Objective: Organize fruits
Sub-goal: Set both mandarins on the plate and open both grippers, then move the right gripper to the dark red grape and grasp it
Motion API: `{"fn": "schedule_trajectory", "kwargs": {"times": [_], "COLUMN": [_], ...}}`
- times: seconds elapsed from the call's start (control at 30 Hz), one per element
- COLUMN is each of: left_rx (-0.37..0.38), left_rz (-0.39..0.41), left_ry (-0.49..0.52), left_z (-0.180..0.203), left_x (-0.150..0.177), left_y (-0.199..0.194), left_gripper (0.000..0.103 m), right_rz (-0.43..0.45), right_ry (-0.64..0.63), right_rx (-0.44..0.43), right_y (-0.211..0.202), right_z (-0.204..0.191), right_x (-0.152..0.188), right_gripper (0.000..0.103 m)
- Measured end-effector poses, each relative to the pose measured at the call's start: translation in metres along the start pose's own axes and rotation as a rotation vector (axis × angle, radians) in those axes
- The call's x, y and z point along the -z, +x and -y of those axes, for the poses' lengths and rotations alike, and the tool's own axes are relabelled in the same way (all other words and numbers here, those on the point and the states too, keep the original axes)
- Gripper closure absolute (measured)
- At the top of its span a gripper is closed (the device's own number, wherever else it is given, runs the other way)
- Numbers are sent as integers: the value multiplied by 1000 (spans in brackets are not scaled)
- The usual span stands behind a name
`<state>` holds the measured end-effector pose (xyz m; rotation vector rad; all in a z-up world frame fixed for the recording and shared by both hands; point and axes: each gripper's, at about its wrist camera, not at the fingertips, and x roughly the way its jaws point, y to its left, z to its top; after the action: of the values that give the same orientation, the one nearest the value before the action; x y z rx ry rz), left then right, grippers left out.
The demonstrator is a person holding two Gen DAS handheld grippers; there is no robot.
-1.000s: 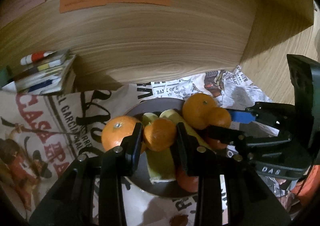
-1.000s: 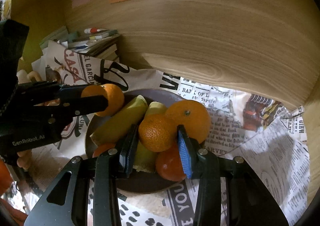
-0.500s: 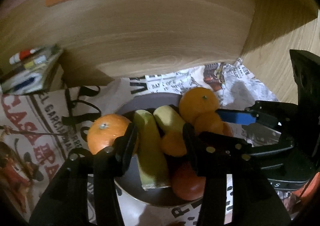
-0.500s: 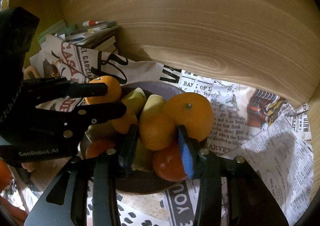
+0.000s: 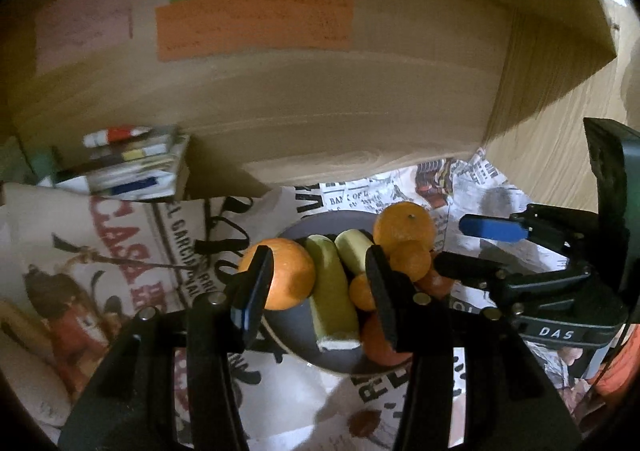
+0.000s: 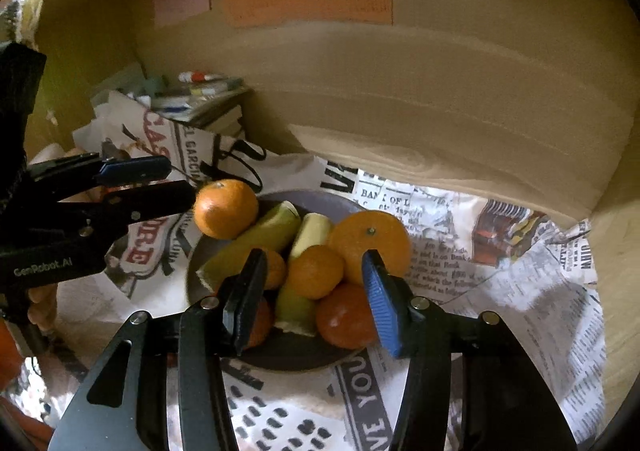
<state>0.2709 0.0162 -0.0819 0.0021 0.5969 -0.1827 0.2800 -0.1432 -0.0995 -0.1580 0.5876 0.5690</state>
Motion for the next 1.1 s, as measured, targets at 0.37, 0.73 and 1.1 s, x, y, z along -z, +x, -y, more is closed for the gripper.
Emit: {"fn": "schedule_trajectory", "kwargs": {"times": [0.37,0.73,1.1], "left_rx": [-45,-93,-93], "left_rz": [58,67,-25], "left_ry": [-15,-38,-84], "left_z": [-7,-22,-43], "left_x": [22,57,97], "left_y": [-53,-83,-74], "left_gripper": [49,41,41], "right_rz": [50,12,-99], "right_ry": [-19,-29,-39], "right_rx": [-7,-41,-96], "right_y": [-36,-36,-3], "right_z": [-29,-59,-89], "right_x": [7,27,48], "right_gripper": [57,56,56]}}
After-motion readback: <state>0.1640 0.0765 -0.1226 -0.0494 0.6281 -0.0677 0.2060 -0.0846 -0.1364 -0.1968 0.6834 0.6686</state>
